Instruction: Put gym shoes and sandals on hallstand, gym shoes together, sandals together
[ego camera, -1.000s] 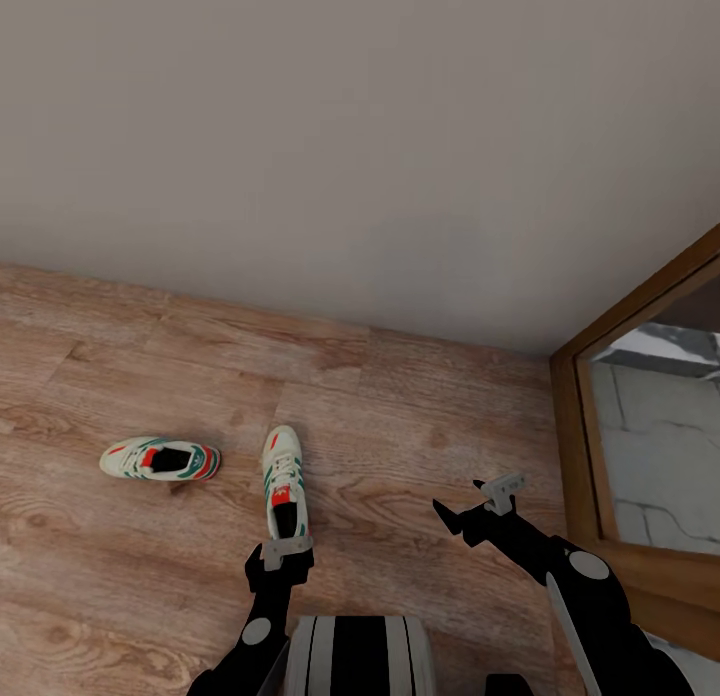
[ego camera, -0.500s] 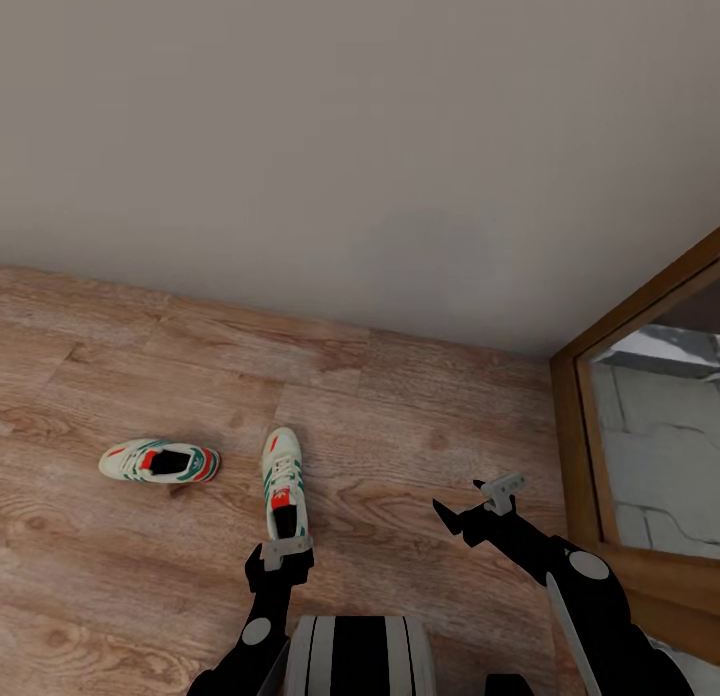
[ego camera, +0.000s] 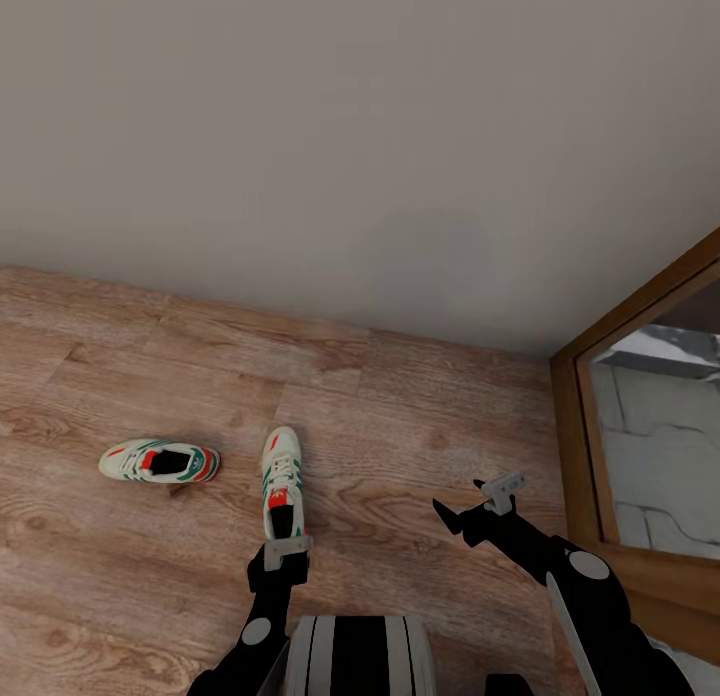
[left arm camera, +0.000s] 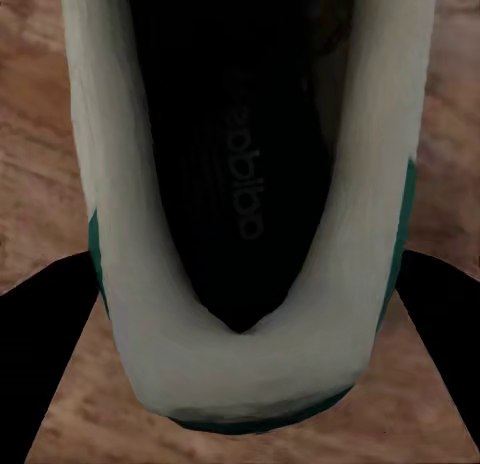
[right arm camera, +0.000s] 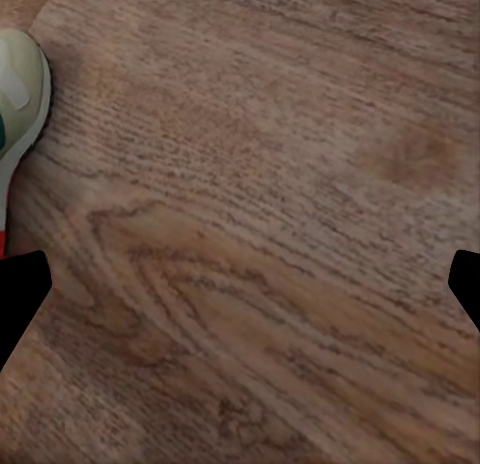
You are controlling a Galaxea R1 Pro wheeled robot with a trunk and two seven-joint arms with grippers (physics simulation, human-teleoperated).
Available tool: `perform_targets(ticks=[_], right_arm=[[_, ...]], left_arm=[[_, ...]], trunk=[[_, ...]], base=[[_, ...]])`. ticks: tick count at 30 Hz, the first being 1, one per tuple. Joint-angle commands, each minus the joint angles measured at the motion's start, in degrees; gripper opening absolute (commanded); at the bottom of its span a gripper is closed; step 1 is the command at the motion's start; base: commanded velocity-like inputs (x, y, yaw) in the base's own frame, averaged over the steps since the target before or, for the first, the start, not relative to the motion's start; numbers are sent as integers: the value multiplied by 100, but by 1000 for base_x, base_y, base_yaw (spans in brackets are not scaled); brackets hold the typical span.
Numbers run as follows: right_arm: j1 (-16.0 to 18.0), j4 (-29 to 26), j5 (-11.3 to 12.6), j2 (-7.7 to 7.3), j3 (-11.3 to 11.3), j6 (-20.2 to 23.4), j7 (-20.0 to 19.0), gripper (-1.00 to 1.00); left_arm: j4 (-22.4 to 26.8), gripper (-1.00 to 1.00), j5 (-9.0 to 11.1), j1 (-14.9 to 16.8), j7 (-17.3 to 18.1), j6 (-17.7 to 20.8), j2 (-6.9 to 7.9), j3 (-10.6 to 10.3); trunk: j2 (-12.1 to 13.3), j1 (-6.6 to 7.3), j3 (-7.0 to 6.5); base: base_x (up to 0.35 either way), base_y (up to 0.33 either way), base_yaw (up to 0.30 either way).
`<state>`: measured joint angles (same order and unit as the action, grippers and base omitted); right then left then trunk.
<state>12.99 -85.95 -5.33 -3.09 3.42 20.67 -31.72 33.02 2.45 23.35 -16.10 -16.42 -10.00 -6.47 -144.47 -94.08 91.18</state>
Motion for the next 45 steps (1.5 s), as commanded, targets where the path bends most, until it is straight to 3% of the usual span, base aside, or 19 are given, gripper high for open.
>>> perform_targets(ticks=[1,23,36,41,45], right_arm=[[2,-9,-56,1,10,16,-45,100],[2,-7,-56,2,10,16,-45,100],[2,-1,-56,4,-9,16,-45,100],[102,161,-100,141,56,-79,40,100],[178,30,15,28,174,48,-88,100]], left_arm=[[-6,-100,19,3,-35,-19,0,-21],[62,-100,28,3,-33,-45,0,-4],[90,-100,28,3,19,-45,0,3],[158,-100,12,-159,55,78,164,-28],[23,-100,-19,-229,-47,65,254,-136]], trunk=[[-1,1,3],[-1,1,3],[16,34,-285],[16,35,-284],[16,35,-284]], base=[[0,0,0],[0,0,0],[0,0,0],[0,0,0],[0,0,0]])
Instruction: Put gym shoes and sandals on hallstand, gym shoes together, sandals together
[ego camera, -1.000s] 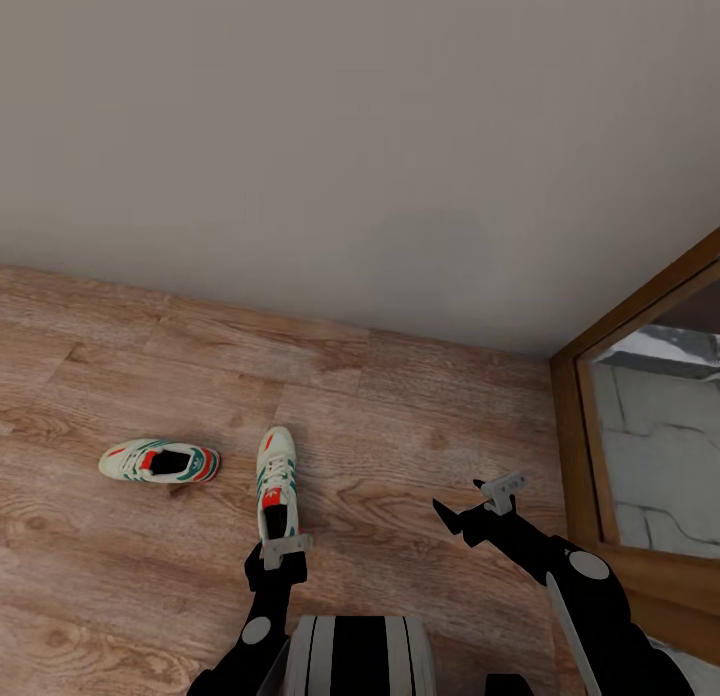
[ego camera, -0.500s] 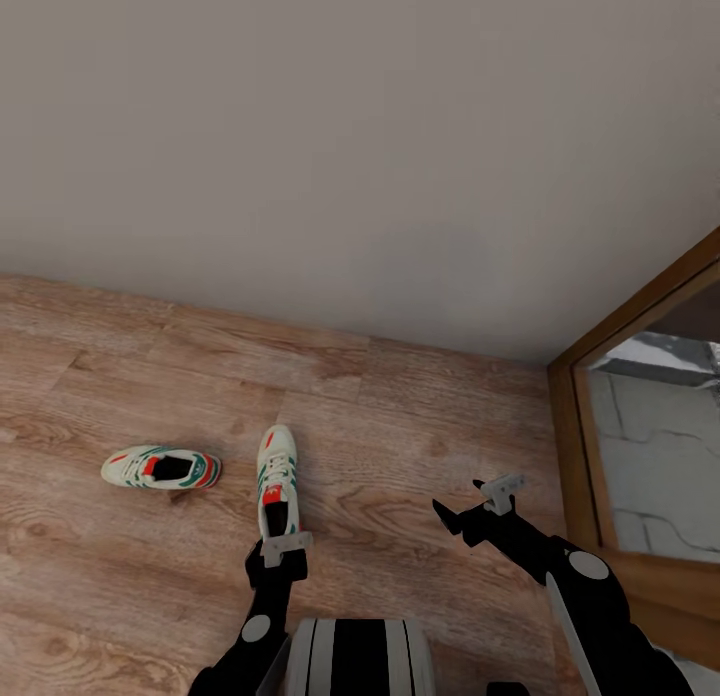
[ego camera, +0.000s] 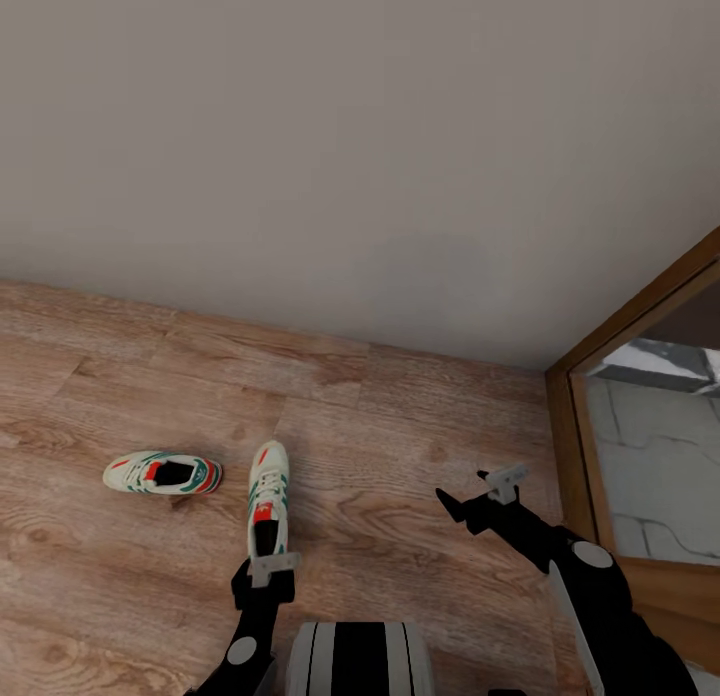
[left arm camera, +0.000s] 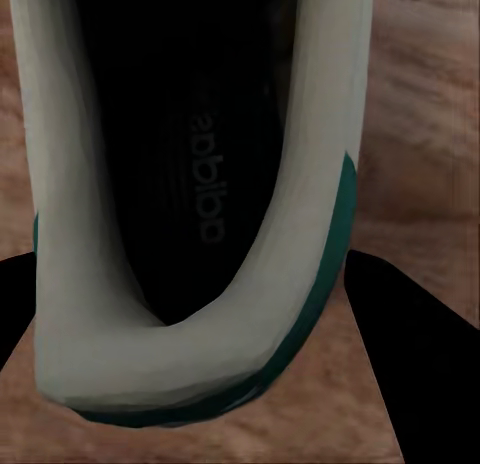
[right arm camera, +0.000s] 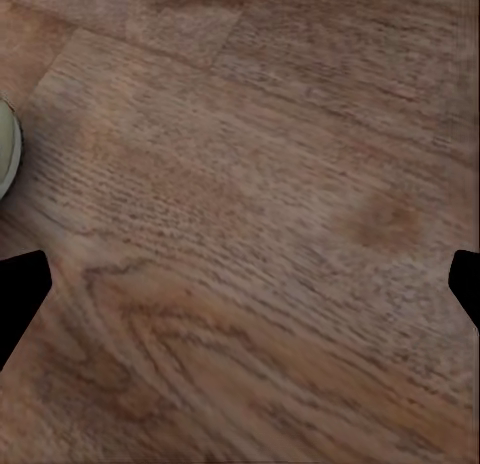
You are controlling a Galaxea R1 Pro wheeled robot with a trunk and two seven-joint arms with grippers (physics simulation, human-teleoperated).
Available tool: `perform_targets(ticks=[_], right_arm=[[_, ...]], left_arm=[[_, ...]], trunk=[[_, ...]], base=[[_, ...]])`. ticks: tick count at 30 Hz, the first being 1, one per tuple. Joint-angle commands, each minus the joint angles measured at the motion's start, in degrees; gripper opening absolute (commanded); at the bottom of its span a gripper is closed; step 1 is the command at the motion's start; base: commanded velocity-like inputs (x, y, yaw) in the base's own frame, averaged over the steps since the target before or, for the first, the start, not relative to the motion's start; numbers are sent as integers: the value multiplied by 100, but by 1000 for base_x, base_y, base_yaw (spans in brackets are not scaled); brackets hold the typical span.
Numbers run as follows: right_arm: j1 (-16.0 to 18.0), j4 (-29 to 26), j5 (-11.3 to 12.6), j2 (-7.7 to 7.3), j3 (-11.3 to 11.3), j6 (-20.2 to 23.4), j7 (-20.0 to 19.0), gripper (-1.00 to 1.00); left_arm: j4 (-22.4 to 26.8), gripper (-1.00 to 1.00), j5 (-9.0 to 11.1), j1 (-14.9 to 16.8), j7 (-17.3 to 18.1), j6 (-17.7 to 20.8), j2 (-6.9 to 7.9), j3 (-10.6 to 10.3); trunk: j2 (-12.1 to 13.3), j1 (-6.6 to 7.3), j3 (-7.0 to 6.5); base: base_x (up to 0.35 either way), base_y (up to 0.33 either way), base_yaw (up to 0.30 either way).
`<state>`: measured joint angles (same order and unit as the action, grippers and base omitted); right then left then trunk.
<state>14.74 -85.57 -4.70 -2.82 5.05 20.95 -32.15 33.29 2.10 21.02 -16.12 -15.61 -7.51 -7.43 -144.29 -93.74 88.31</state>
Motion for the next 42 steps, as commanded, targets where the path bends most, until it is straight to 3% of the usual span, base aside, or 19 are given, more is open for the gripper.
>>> perform_targets(ticks=[1,8,14,25,26,29,30,33,34,38,40,42], right_arm=[[8,-24,-40,-15,43,52,-77,100],[1,14,-67,-39,257,275,-149,100],[-72,97,-236,-105,273,374,-151,100],[-274,162,-316,-113,618,327,-142,100],[-348,234,-447,-107,756,190,-142,100],[-394,673,-725,-72,754,-305,-132,100],[-405,1168,-898,-54,752,-917,-124,100],[-409,1826,-965,-40,752,-1581,-56,100],[-410,2223,-979,-37,752,-1960,257,100],[-415,2875,-982,-16,747,-2576,1141,100],[-412,3442,-991,114,744,-3116,1682,100],[-412,3828,-995,212,743,-3594,1925,100]], left_arm=[[-37,-100,12,-8,-51,-28,26,-70],[-209,-100,-25,-36,-57,-61,48,-77],[4,-100,1,-52,-56,-49,56,-83],[367,-100,1,-64,-46,-16,57,-83],[951,-100,1,-108,-42,2,57,-83],[1485,-100,-2,-297,-40,101,57,-83],[2148,-100,-9,-617,-35,475,81,-79],[2968,-100,-2,-1074,-9,863,195,-76],[3360,-100,-1,-1332,-1,967,280,-75],[3649,-100,0,-1567,3,1022,359,-74],[3713,-100,7,-1761,4,1000,398,-74],[3728,-100,9,-1895,8,977,411,-80]], trunk=[[-1,1,3],[-1,1,3],[-1,1,3],[-1,1,-41],[-1,1,-50],[-1,1,-76],[-1,1,-85],[-1,1,-112],[-1,1,-121],[-1,1,-157],[-1,1,-175],[-1,1,-193]], base=[[0,0,0],[0,0,0],[0,0,0],[0,0,0],[0,0,0],[0,0,0],[0,0,0],[0,0,0],[0,0,0],[0,0,0],[0,0,0],[0,0,0]])
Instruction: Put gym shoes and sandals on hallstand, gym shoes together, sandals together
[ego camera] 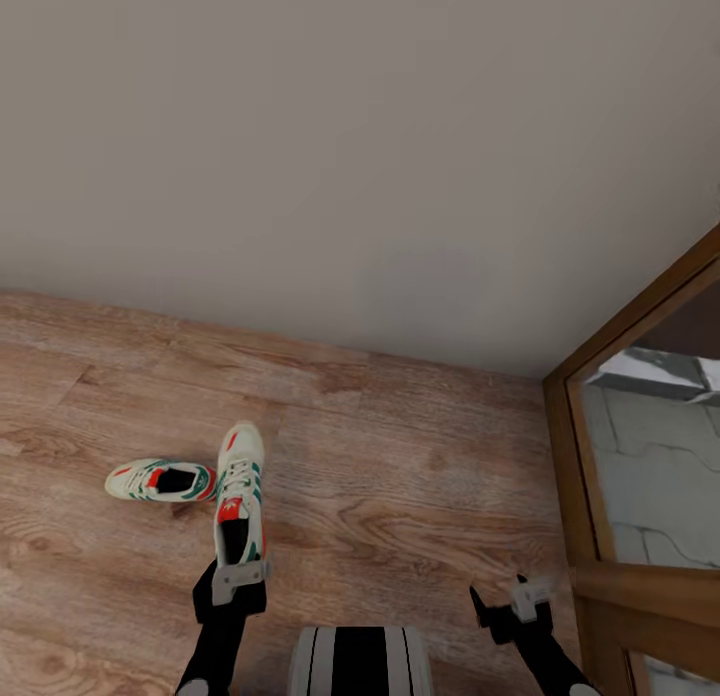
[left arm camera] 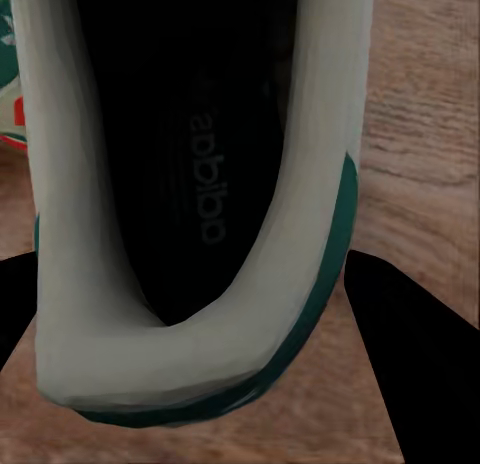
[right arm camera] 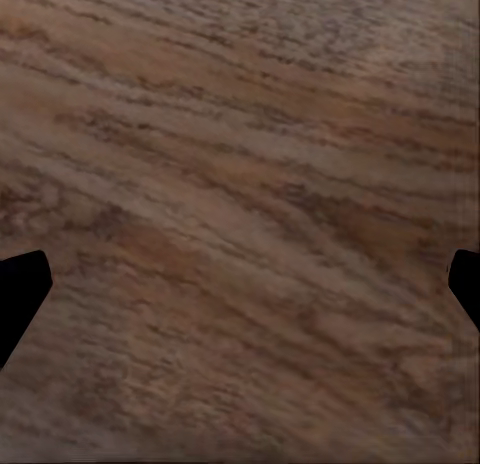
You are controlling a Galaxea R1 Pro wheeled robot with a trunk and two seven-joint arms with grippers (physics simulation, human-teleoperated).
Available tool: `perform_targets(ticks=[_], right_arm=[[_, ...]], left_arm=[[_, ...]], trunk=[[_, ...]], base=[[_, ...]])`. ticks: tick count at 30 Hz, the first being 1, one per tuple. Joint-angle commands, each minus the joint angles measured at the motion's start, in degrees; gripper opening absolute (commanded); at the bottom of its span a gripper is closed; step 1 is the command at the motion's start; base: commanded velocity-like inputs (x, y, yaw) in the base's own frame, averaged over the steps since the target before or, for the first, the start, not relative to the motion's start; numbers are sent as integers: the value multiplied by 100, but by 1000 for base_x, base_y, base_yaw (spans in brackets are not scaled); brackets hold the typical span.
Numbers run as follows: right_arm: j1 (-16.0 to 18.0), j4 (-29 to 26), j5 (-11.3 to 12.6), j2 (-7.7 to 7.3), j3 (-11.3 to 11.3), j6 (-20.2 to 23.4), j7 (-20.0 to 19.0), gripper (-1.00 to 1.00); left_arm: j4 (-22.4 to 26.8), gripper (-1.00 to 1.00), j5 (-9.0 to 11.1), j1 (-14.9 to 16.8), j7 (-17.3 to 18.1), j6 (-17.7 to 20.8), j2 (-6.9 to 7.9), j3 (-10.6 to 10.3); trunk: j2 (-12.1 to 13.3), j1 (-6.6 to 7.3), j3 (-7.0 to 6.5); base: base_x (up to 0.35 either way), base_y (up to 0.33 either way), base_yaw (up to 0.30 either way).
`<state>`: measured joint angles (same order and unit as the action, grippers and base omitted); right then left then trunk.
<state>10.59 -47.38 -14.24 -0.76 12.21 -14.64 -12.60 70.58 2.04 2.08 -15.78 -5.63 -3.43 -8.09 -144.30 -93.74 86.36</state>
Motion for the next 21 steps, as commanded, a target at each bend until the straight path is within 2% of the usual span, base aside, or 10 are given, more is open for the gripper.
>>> perform_targets(ticks=[1,2,5,12,21], right_arm=[[3,150,-43,25,27,-212,19,100],[2,342,-43,41,27,-446,65,100],[-3,615,-37,59,32,-785,108,100],[-4,675,-27,58,35,-869,121,100],[-164,699,-10,58,43,-956,129,100]], left_arm=[[1,-100,18,-47,-24,-25,5,-15],[0,-100,19,-116,-24,-35,7,-19],[0,-100,20,-256,-23,-48,2,-24],[7,-100,16,-393,-25,-112,5,-23],[2,-100,24,-402,-26,-135,2,-25]], trunk=[[-1,1,-7],[-1,1,-16],[-1,1,-43],[-1,1,-106],[11,24,-387]], base=[[0,0,0],[0,0,0],[0,0,0],[0,0,0],[0,0,0]])
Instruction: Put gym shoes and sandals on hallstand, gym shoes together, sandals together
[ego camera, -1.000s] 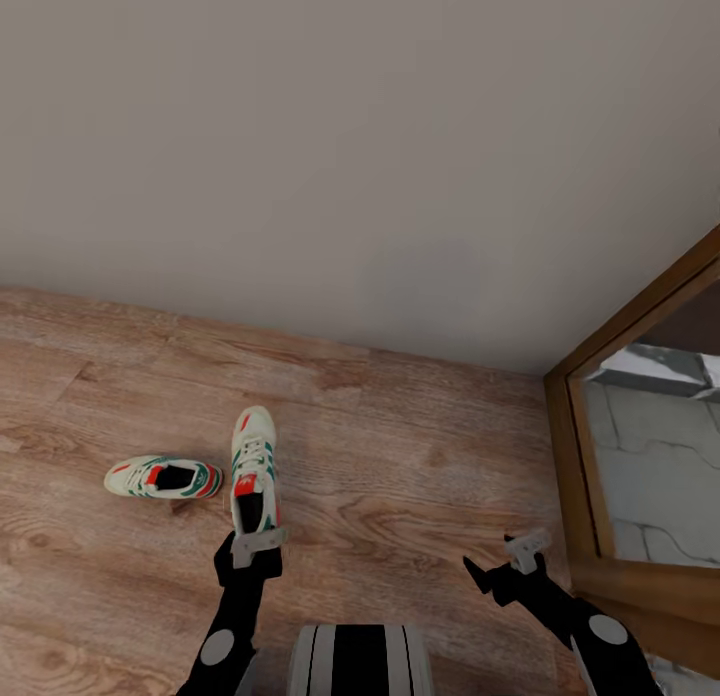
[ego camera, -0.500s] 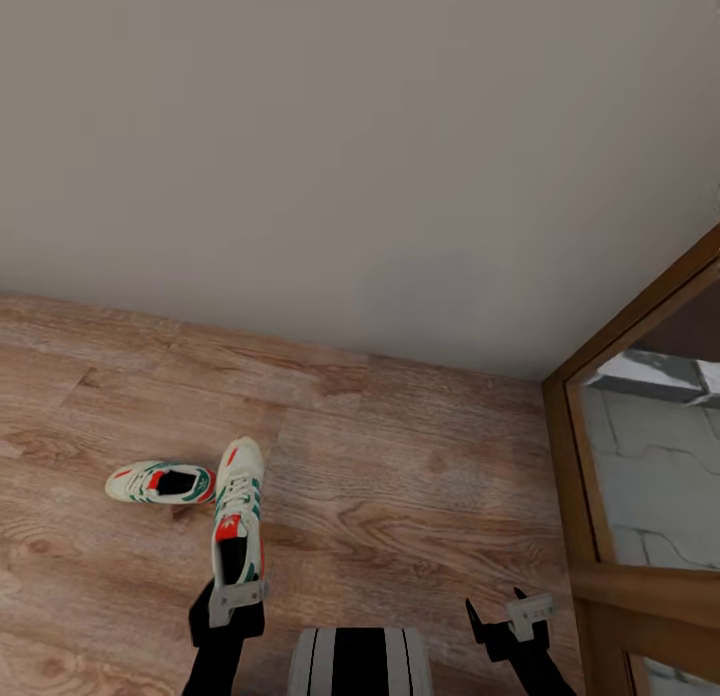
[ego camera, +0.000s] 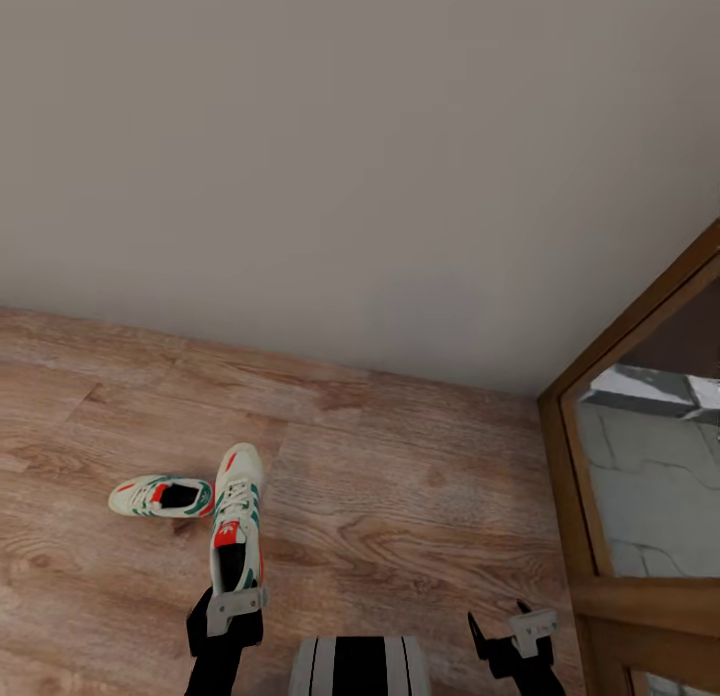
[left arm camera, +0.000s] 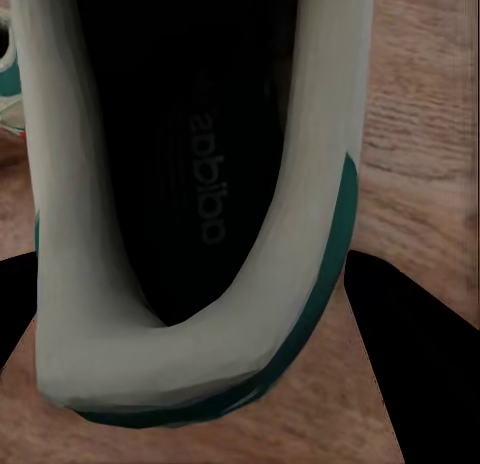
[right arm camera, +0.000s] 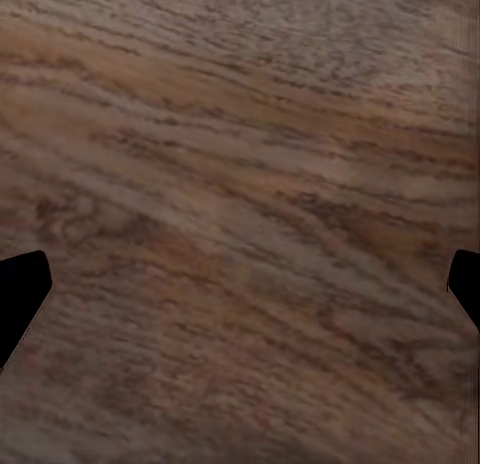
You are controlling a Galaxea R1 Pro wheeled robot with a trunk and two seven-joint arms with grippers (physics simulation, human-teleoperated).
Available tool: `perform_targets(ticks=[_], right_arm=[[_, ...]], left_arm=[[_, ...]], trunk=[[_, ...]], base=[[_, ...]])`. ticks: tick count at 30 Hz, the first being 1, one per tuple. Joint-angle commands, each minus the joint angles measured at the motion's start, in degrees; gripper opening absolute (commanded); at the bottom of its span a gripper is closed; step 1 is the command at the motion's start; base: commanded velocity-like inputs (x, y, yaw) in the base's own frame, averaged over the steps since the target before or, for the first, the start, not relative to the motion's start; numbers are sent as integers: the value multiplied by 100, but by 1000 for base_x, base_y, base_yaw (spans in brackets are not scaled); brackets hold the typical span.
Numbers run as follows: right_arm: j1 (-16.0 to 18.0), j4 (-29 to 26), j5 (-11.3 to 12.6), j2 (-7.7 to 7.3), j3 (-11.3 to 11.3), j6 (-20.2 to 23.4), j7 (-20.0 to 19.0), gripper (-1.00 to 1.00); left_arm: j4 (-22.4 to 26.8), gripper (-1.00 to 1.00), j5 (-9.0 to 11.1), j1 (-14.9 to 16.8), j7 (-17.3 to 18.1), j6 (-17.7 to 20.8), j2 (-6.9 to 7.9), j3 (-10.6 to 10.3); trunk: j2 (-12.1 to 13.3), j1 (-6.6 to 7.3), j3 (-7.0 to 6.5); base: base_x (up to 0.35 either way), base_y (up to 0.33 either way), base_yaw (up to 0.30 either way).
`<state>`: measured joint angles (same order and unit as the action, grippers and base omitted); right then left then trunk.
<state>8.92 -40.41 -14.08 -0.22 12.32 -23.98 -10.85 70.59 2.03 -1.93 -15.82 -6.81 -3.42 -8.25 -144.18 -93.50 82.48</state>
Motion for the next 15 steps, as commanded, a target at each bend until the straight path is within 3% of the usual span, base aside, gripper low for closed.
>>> perform_targets(ticks=[1,15], right_arm=[[-3,24,-25,5,33,-65,-44,100],[-161,342,-25,-4,34,-512,-21,100]], left_arm=[[0,-100,26,-1,-24,-19,1,-10],[-38,-100,6,-22,-39,-61,7,-2]], trunk=[[1,3,-30],[19,39,-466]], base=[[0,0,0],[0,0,0]])
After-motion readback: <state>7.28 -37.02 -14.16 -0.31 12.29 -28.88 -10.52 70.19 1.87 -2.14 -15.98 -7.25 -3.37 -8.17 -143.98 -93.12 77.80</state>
